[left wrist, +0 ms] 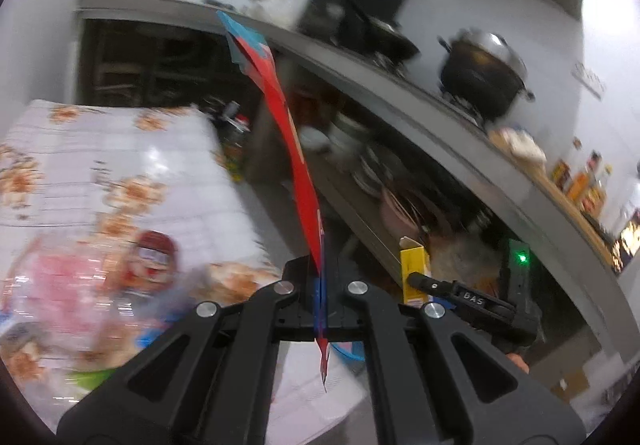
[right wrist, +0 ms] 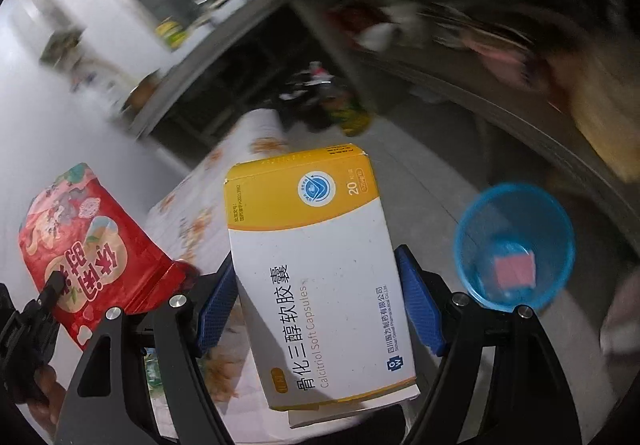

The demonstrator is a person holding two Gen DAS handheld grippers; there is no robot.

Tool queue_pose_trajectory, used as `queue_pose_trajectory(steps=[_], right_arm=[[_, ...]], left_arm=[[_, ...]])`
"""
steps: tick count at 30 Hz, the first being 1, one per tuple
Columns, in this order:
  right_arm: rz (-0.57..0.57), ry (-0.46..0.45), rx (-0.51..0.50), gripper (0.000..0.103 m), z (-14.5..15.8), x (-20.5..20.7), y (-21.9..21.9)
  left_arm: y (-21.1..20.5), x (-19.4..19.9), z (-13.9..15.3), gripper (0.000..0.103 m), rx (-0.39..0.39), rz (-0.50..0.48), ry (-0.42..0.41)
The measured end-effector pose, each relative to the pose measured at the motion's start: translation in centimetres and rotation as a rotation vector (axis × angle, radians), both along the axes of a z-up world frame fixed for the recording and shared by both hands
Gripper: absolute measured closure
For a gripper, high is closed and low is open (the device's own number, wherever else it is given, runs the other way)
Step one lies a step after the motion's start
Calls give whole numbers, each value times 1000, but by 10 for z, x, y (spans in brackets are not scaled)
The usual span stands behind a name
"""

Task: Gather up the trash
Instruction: 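Lift the medicine box with the right tool while the left tool grasps the red bag, then carry both items over the blue wastebasket and open both tools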

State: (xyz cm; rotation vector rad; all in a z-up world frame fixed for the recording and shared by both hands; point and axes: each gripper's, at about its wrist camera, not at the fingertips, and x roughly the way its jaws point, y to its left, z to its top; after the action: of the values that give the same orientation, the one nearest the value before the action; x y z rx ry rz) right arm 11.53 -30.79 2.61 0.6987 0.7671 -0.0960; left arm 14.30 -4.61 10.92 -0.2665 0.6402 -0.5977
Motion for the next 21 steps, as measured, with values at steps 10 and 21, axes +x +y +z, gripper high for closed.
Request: queue_pose_trajectory(steps=[10, 21], right_arm=[[-249, 106, 112, 29, -67, -53, -83], [-394, 221, 290, 29, -173, -61, -139]], left_arm=[[-137, 23, -44, 103, 128, -234, 123], [-265, 61, -135, 103, 354, -374, 274]])
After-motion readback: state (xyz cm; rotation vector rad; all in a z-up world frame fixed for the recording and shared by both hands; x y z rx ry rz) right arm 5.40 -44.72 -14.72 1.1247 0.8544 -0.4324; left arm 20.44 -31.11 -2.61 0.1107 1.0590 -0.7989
